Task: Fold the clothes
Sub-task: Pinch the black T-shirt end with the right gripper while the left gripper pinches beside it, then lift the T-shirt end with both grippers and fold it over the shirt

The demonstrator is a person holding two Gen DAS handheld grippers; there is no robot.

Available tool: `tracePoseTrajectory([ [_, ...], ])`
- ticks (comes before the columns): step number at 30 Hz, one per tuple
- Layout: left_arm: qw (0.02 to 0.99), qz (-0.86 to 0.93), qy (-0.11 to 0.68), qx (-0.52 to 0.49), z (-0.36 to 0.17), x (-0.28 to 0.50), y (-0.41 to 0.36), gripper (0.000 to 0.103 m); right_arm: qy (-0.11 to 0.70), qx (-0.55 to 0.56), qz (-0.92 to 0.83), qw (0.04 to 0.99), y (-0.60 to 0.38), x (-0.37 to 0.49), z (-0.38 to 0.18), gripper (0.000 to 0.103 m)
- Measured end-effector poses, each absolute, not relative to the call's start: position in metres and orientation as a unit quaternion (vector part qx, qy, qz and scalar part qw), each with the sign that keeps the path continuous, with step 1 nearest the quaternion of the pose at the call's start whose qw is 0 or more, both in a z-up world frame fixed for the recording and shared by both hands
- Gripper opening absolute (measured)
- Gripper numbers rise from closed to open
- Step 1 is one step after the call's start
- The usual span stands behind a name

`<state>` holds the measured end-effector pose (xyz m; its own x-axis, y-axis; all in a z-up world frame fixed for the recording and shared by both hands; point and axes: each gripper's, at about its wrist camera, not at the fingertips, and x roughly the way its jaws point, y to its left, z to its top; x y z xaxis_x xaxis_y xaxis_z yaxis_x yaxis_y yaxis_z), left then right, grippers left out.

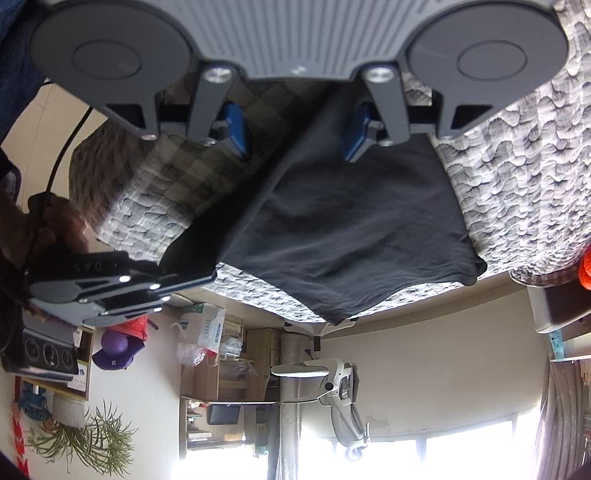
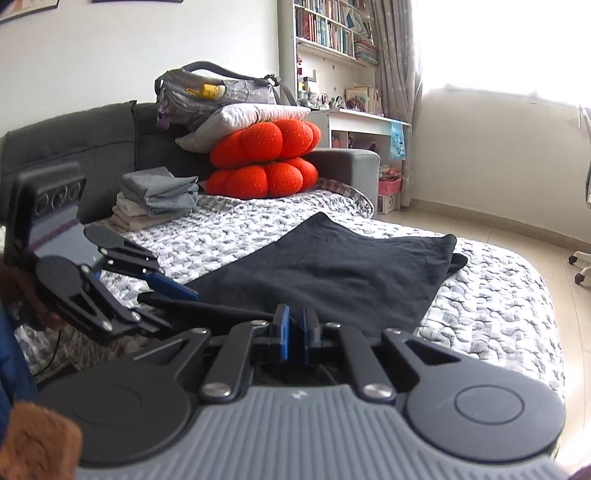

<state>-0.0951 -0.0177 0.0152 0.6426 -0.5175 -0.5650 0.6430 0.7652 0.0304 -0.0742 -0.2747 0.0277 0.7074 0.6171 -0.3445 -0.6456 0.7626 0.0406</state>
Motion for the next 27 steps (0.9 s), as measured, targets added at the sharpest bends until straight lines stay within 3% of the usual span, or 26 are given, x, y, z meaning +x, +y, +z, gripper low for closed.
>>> tracePoseTrajectory([
  [2, 0.9, -0.321, 0.271, 0.112, 0.014, -0.095, -0.015, 0.049, 0.174, -0.037, 0.34, 0.923, -0.276, -0.074, 0.025, 0.007],
  [4, 0.904, -0.31, 0.27, 0.112, 0.014, -0.093, -0.014, 0.033, 0.18, -0.033, 0.34, 0.922, -0.278, -0.074, 0.02, 0.007],
  [7, 0.906, -0.307, 0.275, 0.094, 0.017, -0.088, -0.01, 0.021, 0.192, -0.032, 0.34, 0.92, -0.279, -0.076, 0.012, 0.007],
  [10, 0.907, -0.304, 0.275, 0.093, 0.019, -0.087, -0.011, 0.015, 0.2, -0.034, 0.344, 0.917, -0.279, -0.077, 0.009, 0.01],
  [12, 0.908, -0.304, 0.273, 0.091, 0.022, -0.087, -0.012, 0.012, 0.205, -0.036, 0.352, 0.913, -0.28, -0.08, 0.009, 0.024],
  [15, 0.909, -0.305, 0.274, 0.078, 0.025, -0.086, -0.009, 0.011, 0.205, -0.037, 0.366, 0.907, -0.285, -0.086, 0.008, 0.056],
  [16, 0.909, -0.306, 0.275, 0.071, 0.026, -0.085, -0.007, 0.011, 0.205, -0.037, 0.369, 0.906, -0.287, -0.087, 0.008, 0.064],
  [17, 0.909, -0.307, 0.277, 0.064, 0.026, -0.084, -0.005, 0.011, 0.205, -0.037, 0.372, 0.905, -0.288, -0.089, 0.008, 0.064],
  [23, 0.907, -0.314, 0.274, 0.058, 0.027, -0.085, -0.003, 0.011, 0.205, -0.055, 0.377, 0.902, -0.287, -0.094, 0.004, 0.064],
  [24, 0.907, -0.316, 0.273, 0.059, 0.028, -0.085, -0.003, 0.011, 0.201, -0.061, 0.373, 0.904, -0.285, -0.094, 0.005, 0.06],
  [27, 0.904, -0.325, 0.271, 0.06, 0.03, -0.084, 0.0, 0.011, 0.192, -0.086, 0.359, 0.909, -0.281, -0.093, 0.006, 0.018],
])
